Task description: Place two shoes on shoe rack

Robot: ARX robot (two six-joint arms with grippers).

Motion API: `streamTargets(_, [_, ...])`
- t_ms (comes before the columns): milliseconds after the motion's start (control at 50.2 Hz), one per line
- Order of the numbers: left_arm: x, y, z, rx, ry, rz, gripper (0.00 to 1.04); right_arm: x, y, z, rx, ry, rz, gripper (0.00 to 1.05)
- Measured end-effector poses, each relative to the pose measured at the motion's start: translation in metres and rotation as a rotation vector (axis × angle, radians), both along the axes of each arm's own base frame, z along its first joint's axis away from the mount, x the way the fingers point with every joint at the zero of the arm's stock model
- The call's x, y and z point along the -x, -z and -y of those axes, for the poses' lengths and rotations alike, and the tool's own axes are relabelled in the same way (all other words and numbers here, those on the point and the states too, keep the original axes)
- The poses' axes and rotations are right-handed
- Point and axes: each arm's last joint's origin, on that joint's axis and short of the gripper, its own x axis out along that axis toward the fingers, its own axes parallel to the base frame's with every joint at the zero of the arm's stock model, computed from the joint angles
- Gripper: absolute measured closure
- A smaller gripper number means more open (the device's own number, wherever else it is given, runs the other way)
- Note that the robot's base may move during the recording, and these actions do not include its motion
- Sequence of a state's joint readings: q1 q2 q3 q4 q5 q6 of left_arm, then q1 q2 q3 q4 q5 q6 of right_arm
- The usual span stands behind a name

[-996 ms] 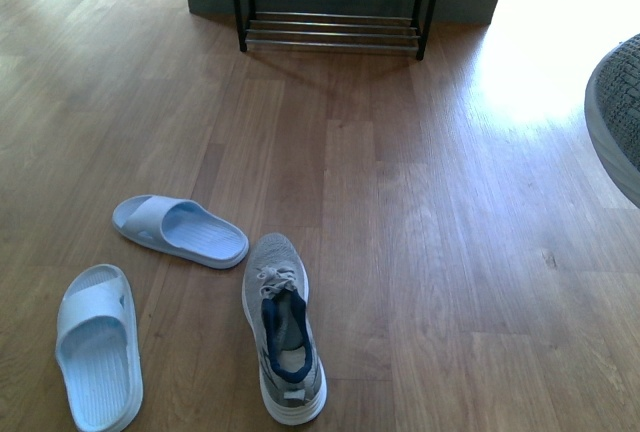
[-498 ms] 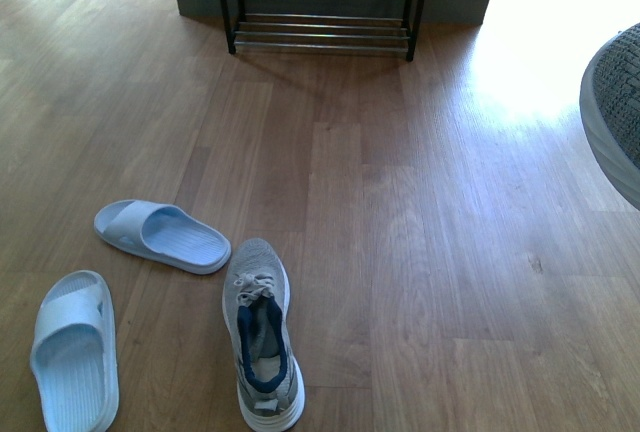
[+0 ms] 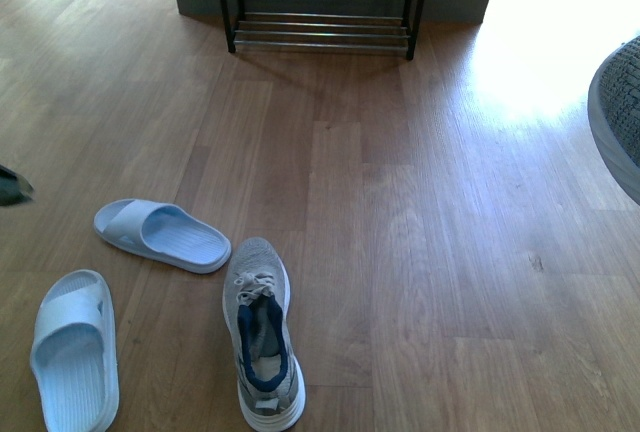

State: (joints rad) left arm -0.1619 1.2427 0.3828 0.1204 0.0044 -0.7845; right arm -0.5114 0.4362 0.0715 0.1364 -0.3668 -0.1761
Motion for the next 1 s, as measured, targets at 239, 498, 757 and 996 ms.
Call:
streamTargets(239, [-0.045,0.055,0.019,-0.077,0.095,-0.233,0.09,0.0,0.0,0.0,0.0,0.001,0.0,1.03])
streamTargets(498, [-0.08,0.099,0.041,-0.166,0.249,-0.367,0.09,0.0,0.0,0.0,0.0,0.0,0.0,1.03])
streamTargets(757, [-0.109,0.146,0.052,-0.21,0.337,-0.437,0.09,0.0,0.0,0.0,0.0,0.0,0.0,1.03])
streamTargets(996, [-0.123,0.18,0.066,-0.194,0.42,-0.469,0.09,0.0,0.0,0.0,0.0,0.001,0.0,1.03])
